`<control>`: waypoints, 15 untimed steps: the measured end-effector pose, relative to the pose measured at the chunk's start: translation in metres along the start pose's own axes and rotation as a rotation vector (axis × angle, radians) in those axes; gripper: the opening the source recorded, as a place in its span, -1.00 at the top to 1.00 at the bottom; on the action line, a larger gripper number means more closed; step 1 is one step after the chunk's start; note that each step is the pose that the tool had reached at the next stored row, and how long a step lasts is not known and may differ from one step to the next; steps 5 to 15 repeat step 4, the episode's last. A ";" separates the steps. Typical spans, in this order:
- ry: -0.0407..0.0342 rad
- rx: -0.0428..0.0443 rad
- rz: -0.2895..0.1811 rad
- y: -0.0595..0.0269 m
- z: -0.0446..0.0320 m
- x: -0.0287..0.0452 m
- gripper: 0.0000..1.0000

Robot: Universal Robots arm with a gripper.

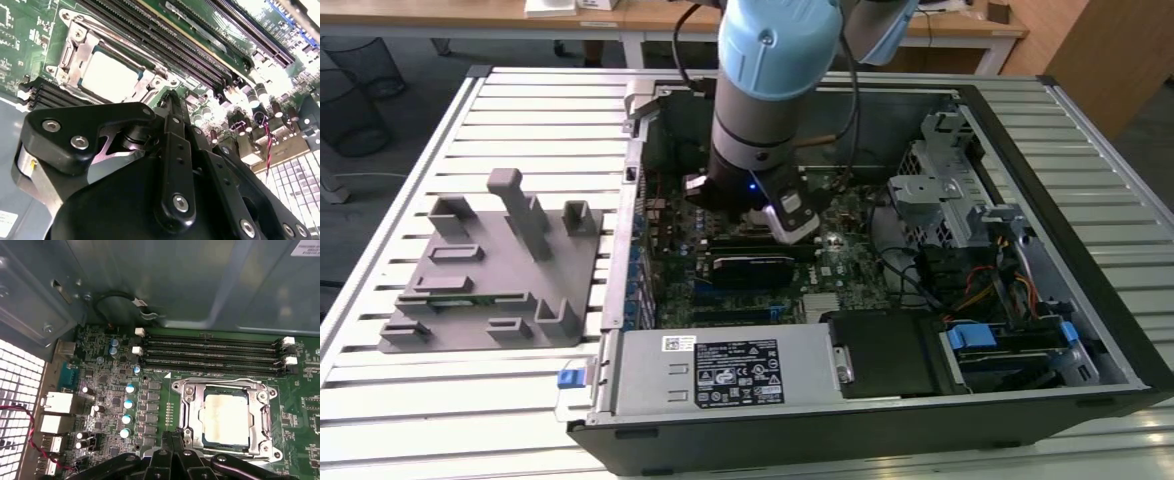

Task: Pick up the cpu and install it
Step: 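Install the second cpu locking lever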

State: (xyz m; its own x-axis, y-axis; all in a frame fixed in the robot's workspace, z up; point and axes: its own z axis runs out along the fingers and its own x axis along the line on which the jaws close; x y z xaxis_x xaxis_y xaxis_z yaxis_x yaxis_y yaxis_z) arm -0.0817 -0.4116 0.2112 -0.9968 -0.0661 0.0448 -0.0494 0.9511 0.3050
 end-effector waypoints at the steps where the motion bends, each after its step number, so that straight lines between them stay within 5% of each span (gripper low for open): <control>1: 0.0000 -0.0005 0.000 0.0005 -0.0015 0.0001 0.79; 15: 0.0000 -0.0010 0.000 0.0019 -0.0060 0.0003 0.79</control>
